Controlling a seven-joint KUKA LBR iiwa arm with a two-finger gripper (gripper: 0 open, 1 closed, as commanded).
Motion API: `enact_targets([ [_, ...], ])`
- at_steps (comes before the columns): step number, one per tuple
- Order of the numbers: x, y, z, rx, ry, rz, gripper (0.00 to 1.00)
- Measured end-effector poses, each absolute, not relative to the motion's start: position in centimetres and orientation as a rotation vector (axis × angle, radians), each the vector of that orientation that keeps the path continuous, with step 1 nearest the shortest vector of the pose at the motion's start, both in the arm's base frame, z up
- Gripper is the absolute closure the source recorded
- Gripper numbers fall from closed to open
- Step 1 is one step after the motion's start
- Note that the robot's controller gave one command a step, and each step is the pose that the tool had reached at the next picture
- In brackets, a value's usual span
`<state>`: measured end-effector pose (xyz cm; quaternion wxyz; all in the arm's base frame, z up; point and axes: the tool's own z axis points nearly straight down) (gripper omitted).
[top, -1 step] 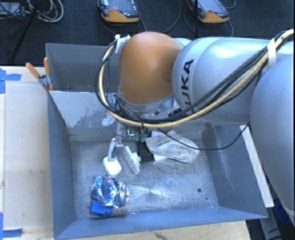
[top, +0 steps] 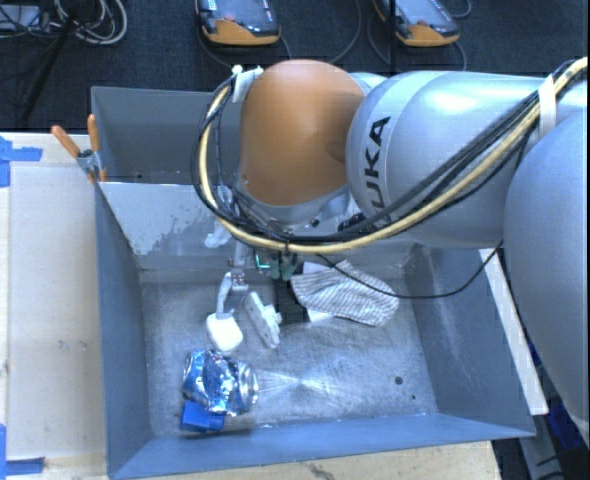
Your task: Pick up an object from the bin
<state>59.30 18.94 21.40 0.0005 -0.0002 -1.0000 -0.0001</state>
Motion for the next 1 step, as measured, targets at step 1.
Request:
enact_targets([
  [1,55.93,16.48,18.11,-0.057,-3.145,-0.003,0.00],
])
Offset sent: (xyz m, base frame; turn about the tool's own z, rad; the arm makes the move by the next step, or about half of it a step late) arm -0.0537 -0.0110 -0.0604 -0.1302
